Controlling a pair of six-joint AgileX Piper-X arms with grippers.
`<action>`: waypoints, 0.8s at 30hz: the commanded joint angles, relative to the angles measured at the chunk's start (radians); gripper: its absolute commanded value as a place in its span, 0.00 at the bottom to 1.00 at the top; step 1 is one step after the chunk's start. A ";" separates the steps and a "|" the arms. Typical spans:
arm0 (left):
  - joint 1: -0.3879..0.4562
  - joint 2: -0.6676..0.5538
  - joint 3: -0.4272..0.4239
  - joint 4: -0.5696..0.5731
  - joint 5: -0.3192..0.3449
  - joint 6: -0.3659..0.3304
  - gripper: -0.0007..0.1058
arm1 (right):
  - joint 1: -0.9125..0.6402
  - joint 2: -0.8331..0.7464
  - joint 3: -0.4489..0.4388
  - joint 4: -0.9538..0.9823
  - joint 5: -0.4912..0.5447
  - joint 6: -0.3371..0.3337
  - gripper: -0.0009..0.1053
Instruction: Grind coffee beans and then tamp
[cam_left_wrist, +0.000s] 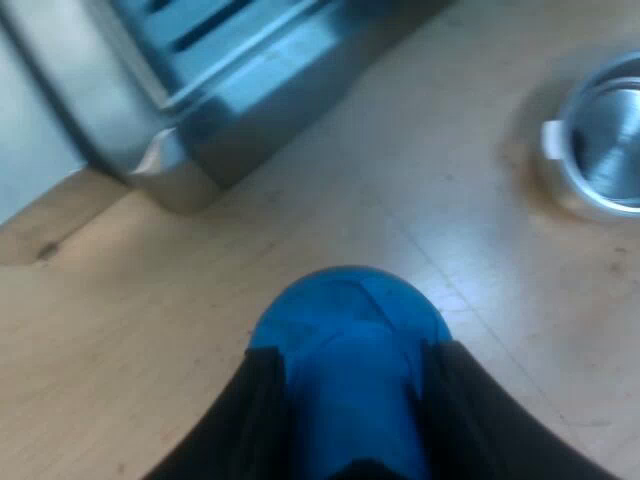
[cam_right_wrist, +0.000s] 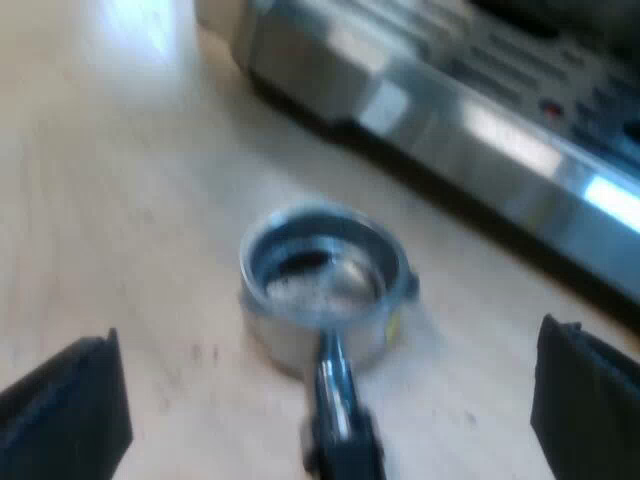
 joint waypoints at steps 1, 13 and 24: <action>-0.065 -0.005 -0.007 0.003 -0.001 -0.012 0.01 | 0.000 -0.011 0.029 -0.050 0.008 0.007 0.78; -0.198 0.032 -0.122 -0.015 0.047 -0.040 0.01 | 0.000 -0.011 0.082 -0.095 -0.085 -0.006 0.78; -0.235 0.113 -0.170 -0.017 0.134 -0.027 0.01 | 0.000 -0.011 0.082 -0.098 -0.083 -0.006 0.78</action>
